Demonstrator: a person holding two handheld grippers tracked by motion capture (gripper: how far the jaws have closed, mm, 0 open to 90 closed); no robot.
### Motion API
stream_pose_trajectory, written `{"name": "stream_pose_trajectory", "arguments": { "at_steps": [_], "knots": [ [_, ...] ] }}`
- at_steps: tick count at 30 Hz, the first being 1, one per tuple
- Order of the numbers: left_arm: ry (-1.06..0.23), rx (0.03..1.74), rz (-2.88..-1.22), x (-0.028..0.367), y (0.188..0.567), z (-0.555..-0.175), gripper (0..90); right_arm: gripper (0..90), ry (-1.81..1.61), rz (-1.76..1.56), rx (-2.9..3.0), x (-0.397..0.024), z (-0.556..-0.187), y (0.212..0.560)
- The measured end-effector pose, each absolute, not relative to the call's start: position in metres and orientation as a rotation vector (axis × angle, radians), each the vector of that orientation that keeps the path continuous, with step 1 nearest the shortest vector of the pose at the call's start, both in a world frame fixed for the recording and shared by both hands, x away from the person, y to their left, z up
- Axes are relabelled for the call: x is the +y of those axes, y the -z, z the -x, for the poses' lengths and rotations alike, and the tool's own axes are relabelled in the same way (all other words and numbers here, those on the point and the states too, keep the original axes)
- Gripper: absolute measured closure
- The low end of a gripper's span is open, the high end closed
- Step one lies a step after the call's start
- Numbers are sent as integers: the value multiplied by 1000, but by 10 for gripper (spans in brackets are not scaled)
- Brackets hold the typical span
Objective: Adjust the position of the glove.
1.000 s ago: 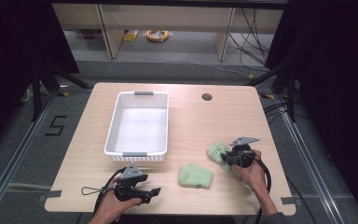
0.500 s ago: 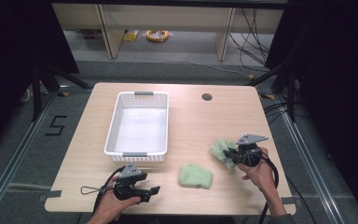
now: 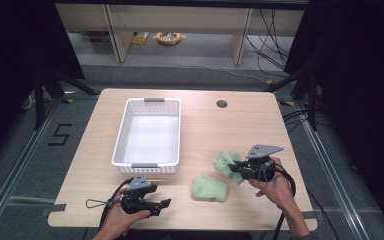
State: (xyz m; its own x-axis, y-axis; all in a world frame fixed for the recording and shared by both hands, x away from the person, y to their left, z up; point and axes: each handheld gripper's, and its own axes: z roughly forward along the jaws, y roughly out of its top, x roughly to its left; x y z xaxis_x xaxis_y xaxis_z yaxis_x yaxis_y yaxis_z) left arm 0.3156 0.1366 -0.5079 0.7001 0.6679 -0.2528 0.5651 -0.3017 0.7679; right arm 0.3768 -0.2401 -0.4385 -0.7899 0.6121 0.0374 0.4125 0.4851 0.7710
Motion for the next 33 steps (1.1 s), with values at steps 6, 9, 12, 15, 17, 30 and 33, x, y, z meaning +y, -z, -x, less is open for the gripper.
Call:
{"name": "stream_pose_trajectory", "arguments": {
  "at_steps": [6,9,12,15,17,30,33],
  "knots": [
    [-145,949,-1987,137,508,-316,249,814,-1267,-805,2561,-227,-369,436],
    [-149,955,-1978,136,509,-315,249,813,-1275,-754,2596,-220,-367,438],
    [-145,953,-1980,136,508,-316,249,813,-1283,-731,2628,-213,-364,439],
    [-146,954,-1981,137,509,-316,249,813,-1295,-736,2655,-207,-361,441],
    [-145,954,-1980,137,509,-316,249,813,-1293,-704,2664,-205,-361,441],
    [-145,959,-1977,135,509,-315,249,808,-1256,-583,2803,-190,-358,456],
    [-146,959,-1981,135,509,-315,249,805,-1236,-565,2835,-189,-359,461]
  ]
}}
